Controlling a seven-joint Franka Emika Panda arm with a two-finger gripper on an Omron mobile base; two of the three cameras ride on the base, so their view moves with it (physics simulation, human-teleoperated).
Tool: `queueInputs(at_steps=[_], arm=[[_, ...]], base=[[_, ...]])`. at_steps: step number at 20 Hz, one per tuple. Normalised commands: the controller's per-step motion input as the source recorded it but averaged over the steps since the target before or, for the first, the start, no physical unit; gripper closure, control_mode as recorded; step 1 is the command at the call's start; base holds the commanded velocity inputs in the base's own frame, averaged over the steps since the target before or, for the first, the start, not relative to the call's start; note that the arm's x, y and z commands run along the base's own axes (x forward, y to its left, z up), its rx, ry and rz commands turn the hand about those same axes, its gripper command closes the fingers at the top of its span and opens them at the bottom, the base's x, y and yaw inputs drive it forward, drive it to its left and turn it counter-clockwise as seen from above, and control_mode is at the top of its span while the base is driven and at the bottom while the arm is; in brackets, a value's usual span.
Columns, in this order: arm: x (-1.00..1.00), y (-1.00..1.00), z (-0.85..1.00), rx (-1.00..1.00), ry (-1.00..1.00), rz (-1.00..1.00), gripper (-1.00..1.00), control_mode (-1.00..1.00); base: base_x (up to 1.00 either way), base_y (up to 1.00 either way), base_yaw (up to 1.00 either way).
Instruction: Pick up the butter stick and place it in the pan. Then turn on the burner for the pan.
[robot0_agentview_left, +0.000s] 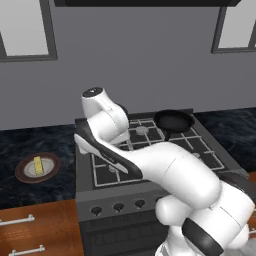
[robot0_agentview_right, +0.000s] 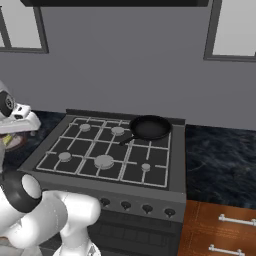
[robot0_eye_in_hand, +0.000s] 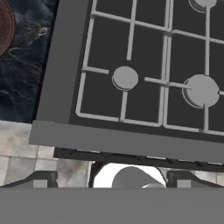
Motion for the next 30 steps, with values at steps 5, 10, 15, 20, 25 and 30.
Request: queueInputs(at_steps=[5,10,15,20,25,30], arm=[[0.0,0.95,0.0,-0.05,0.03,0.0,-1.0,-1.0],[0.0,0.71,-0.06,0.0,0.0,-0.01,-1.0,-1.0],[0.01,0.61,-0.02,0.0,0.0,-0.02,-1.0,-1.0],[0.02,0.42,-0.21,0.02,0.0,-0.02,-1.0,-1.0],[0.08,0.11,-0.31,0.09,-0.02,-0.01,-1.0,-1.0],[0.28,0.0,-0.29,0.15,0.0,0.0,-1.0,-1.0]], base=[[0.0,0.0,0.0],[0.0,0.0,0.0],[0.0,0.0,0.0],[0.0,0.0,0.0],[0.0,0.0,0.0],[0.0,0.0,0.0]])
